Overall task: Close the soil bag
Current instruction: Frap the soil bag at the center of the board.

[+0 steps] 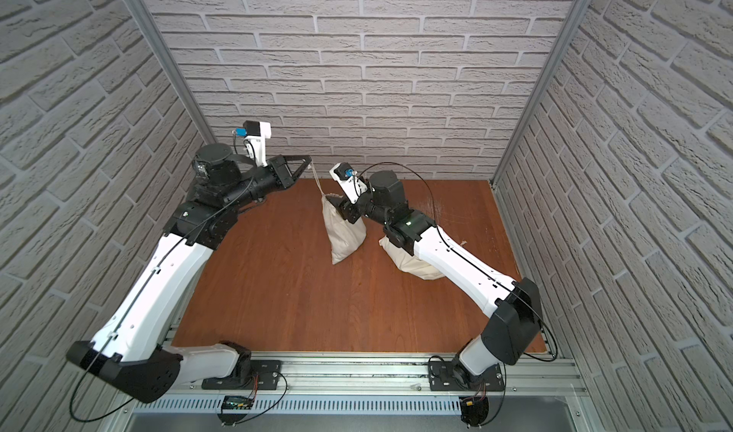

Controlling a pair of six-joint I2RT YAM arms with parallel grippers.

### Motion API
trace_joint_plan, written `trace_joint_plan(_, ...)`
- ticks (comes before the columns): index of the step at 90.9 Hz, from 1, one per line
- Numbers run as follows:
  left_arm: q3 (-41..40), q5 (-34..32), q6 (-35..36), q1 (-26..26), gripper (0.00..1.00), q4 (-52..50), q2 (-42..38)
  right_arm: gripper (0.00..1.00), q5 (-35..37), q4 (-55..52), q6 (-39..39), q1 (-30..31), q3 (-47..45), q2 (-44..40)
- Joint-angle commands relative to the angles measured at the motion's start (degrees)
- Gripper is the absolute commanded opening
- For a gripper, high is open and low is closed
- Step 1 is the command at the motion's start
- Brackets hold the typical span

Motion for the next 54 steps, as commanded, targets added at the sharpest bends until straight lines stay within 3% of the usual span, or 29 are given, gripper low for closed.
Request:
trace_joint_plan(1, 1.40, -0.23, 2.11, -0.63, 0.00, 4.42, -0.20, 0.63, -2.30, 0.93, 1.50, 0.68, 1.88, 1.54)
trace_joint_plan(15, -0.10, -0.22, 1.78, -0.63, 0.00, 7.05, 0.44, 0.62, -3.84, -3.01, 2.97, 0.74, 7.84, 5.77)
trace_joint_plan(23, -1.07, 0.00, 1.69, -0.64, 0.00, 7.97, 0.39, 0.56, -1.25, -5.18, 3.47, 0.74, 10.56, 8.10)
trace_joint_plan(34, -1.78, 0.07, 1.88, -0.64, 0.00, 8.26, -0.45, 0.40, 1.78, -10.31, 3.06, 0.52, 15.27, 12.12)
trace_joint_plan(46, -1.09, -0.36, 2.71, -0.24, 0.00, 7.12, -1.63, 0.11, 6.04, -15.44, 3.49, -0.76, 18.33, 16.38)
trace_joint_plan(54, -0.02, -0.59, 3.22, 1.07, 0.00, 5.81, -3.20, 0.04, 10.11, -17.10, 3.83, -2.95, 16.36, 17.07)
